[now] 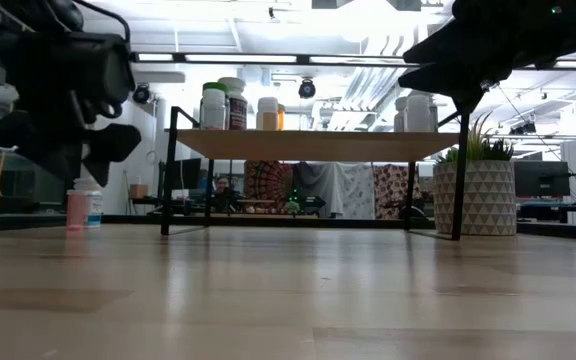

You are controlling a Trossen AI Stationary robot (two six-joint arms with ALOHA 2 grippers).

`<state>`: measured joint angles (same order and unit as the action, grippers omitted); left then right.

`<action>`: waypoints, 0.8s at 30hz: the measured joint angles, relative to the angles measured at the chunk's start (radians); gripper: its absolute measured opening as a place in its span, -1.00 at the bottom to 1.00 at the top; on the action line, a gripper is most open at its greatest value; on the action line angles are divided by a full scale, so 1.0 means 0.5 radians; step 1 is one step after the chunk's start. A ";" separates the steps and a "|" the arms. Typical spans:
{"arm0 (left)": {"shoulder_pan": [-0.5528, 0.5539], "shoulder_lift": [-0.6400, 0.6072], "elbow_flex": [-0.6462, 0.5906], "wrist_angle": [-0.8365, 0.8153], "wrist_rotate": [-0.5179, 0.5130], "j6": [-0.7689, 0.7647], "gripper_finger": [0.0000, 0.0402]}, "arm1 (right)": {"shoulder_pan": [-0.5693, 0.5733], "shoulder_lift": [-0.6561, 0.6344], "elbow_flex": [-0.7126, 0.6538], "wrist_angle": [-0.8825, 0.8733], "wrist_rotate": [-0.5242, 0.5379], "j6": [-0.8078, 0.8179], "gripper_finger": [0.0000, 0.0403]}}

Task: Pick and place medicine bottles onto shelf by color
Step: Put the pink pill bottle on the shelf

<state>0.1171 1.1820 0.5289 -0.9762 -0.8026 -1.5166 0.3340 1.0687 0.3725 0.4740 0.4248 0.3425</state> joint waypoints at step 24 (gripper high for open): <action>0.186 0.381 0.000 0.084 0.050 0.002 0.34 | 0.000 0.000 0.000 -0.005 -0.005 -0.001 -0.11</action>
<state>0.2104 1.3725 0.5289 -0.9340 -0.7777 -1.5154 0.3340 1.0688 0.3725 0.4717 0.4221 0.3422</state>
